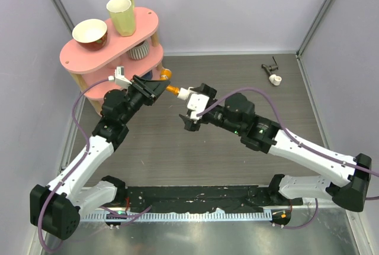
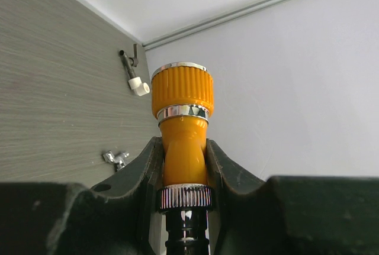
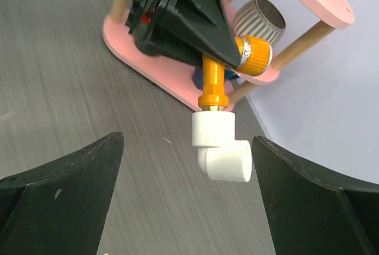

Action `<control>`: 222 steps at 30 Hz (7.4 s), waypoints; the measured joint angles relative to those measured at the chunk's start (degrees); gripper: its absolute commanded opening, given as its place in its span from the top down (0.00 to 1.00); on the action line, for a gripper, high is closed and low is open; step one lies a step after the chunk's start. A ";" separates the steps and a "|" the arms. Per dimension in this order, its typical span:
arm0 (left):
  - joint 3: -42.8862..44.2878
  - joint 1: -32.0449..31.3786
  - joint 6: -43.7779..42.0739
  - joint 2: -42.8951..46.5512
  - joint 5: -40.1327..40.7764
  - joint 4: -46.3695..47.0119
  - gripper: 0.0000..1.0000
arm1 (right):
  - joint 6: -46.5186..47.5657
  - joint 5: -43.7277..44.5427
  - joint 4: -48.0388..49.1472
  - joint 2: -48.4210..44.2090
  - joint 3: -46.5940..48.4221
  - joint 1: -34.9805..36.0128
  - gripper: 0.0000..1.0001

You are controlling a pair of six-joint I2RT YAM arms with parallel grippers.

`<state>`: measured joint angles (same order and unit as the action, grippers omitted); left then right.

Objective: Install the water faucets

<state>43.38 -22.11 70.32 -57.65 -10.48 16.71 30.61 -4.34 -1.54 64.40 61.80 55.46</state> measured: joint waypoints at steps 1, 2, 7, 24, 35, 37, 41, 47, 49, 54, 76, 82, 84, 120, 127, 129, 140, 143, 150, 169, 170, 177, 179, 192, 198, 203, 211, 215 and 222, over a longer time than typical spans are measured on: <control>0.04 0.00 0.33 0.02 0.00 -0.04 1.00 | 1.77 2.32 0.20 0.92 -0.15 0.98 0.06; 0.17 0.00 0.72 0.02 0.00 -0.17 1.00 | 3.34 4.28 0.50 1.75 -0.50 1.79 0.07; 0.74 0.00 1.44 -0.09 0.04 -0.83 1.00 | 9.97 12.15 3.13 5.53 -2.58 3.89 0.10; 0.94 0.24 4.24 -5.35 -6.64 8.50 1.00 | 12.11 18.16 10.16 9.88 -1.68 1.42 0.75; 3.98 0.76 -1.66 -8.61 -13.99 17.25 1.00 | -6.14 -18.51 -4.70 9.35 9.79 -15.10 0.99; 4.70 0.74 -4.22 -9.05 -17.09 19.96 1.00 | -10.54 -26.36 -6.16 9.49 11.69 -18.03 0.99; 5.25 1.09 -9.81 -9.16 -23.39 27.30 1.00 | -19.02 -38.40 -7.21 10.78 15.28 -21.79 0.99; 5.42 1.77 -15.52 -9.33 -35.30 43.28 1.00 | -38.32 -55.67 0.79 13.90 16.11 -23.50 0.99; 5.97 1.86 -15.89 -9.40 -38.38 48.04 1.00 | -47.89 -61.55 9.16 15.32 15.04 -23.54 0.99; 6.40 1.57 -13.92 -10.29 -41.40 56.57 1.00 | -65.20 -69.59 24.17 18.18 14.16 -23.78 0.51; 1.97 0.11 -10.29 -0.83 -10.43 9.57 1.00 | -31.69 -39.01 -3.82 7.08 14.36 -26.60 0.07; 2.54 0.11 -7.13 -0.98 -6.34 0.92 1.00 | -17.03 -25.88 -5.99 4.50 10.49 -16.24 0.03; 2.69 0.11 -6.25 -1.09 -5.66 -0.61 1.00 | -12.44 -21.24 -7.76 4.74 10.27 -12.41 0.02; 4.33 1.03 -11.74 -4.50 -12.44 10.25 1.00 | -3.37 4.22 -12.98 11.34 11.52 -4.31 0.99; 4.33 1.07 -25.00 -4.48 -24.61 23.02 1.00 | -17.46 -24.28 -14.75 10.64 13.57 -14.75 0.99; 4.00 1.09 -27.39 -4.46 -27.71 26.32 1.00 | -22.60 -32.48 -13.94 10.64 13.53 -17.33 0.99; 3.74 1.31 -33.05 -2.51 -33.86 37.05 1.00 | -69.22 -64.54 25.68 18.29 9.18 -26.38 0.69; 3.65 1.29 -34.27 -1.73 -34.18 36.33 1.00 | -76.56 -66.97 32.39 19.78 8.96 -27.12 0.41; 2.73 0.20 -33.88 0.98 -29.90 24.33 1.00 | -70.77 -59.28 23.26 17.55 11.37 -29.77 0.21; 7.21 0.11 -10.21 -2.16 -5.73 -7.08 1.00 | -13.75 -10.36 3.80 -0.94 0.11 -7.65 0.16; 7.21 0.11 -9.09 -2.34 -5.44 -7.63 1.00 | -10.64 -7.13 3.45 -0.63 -0.42 -5.29 0.16; 7.21 0.11 -4.70 -2.64 -4.44 -8.55 1.00 | 6.05 12.98 6.01 3.63 -4.15 3.13 0.15; 7.21 0.13 -3.89 -2.73 -4.37 -8.63 1.00 | 9.40 17.75 8.09 5.14 -5.14 4.15 0.16; 7.21 0.37 0.48 -5.40 -4.07 -6.47 1.00 | 25.97 36.92 26.99 14.64 -9.11 6.99 0.63; 7.21 0.37 0.98 -6.38 -4.68 -4.61 1.00 | 29.16 40.48 29.68 15.98 -9.09 6.95 0.99; 7.41 0.46 0.50 -6.67 -6.51 -2.73 1.00 | 24.79 38.40 21.49 13.97 -6.32 6.58 0.99; 13.73 0.50 -10.21 -7.56 -14.91 -1.09 1.00 | 12.59 26.84 -2.91 7.76 6.03 2.91 0.99; 16.74 0.50 -20.90 -7.34 -20.76 -1.92 1.00 | 6.80 18.99 -11.82 6.19 11.23 -0.44 0.99; 15.91 0.50 -40.46 -3.10 -31.80 -3.67 1.00 | -2.36 -5.77 -25.29 6.40 18.53 -10.01 0.99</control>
<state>59.29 -21.61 29.87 -60.75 -42.28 13.04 28.25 -10.11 -26.83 70.81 80.34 45.45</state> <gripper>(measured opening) 0.313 0.124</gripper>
